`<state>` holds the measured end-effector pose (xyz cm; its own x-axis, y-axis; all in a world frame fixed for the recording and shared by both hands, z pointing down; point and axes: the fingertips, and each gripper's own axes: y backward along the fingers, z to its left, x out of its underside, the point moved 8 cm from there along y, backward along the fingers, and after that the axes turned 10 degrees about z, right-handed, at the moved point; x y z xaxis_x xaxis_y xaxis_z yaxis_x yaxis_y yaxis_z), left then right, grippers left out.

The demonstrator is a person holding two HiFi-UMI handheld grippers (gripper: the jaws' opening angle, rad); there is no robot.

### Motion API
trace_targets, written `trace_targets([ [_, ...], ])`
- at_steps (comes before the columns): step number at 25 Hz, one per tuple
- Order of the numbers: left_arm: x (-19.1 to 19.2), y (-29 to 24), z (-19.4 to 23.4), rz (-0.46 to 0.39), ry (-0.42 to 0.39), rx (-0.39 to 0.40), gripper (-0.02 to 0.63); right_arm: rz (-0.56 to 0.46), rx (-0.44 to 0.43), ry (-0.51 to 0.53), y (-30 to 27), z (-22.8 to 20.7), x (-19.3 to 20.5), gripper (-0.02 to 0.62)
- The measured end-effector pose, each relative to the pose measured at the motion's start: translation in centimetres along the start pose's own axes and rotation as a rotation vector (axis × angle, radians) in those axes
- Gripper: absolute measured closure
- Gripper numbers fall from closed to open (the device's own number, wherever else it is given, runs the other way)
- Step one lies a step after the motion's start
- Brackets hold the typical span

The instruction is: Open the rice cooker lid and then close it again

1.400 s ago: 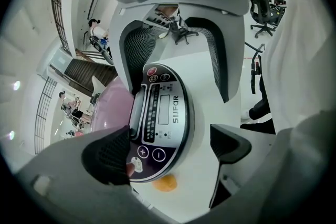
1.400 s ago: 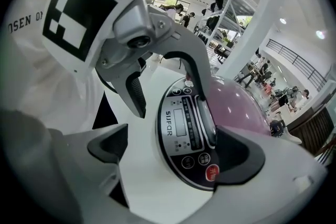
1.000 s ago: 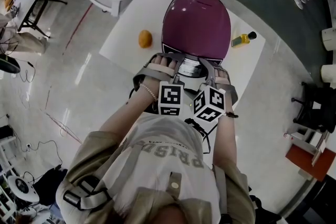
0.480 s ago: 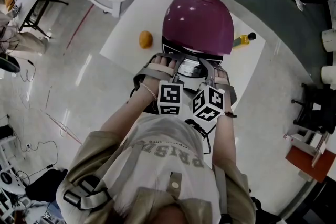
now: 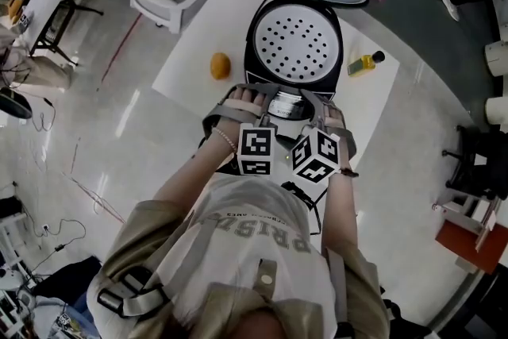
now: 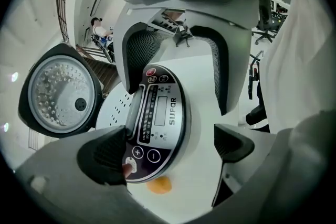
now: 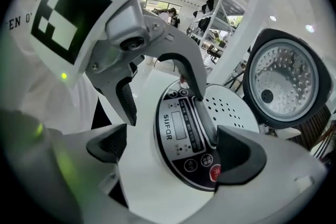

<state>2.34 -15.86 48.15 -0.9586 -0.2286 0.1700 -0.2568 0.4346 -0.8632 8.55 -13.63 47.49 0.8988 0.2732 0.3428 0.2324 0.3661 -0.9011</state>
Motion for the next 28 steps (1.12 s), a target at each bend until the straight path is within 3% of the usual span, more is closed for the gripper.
trace_targets([
  [16,0.2,-0.1,0.1,-0.024,0.015,0.011,0.069,-0.046,-0.007,-0.013,-0.1,-0.2,0.1,0.089],
  [22,0.2,0.1,0.4,-0.092,0.1,0.055,0.069,-0.144,-0.028,-0.06,0.2,-0.5,0.6,0.091],
  [28,0.6,1.9,1.0,-0.142,0.202,0.002,0.069,-0.234,0.021,-0.204,1.5,-1.3,2.0,0.091],
])
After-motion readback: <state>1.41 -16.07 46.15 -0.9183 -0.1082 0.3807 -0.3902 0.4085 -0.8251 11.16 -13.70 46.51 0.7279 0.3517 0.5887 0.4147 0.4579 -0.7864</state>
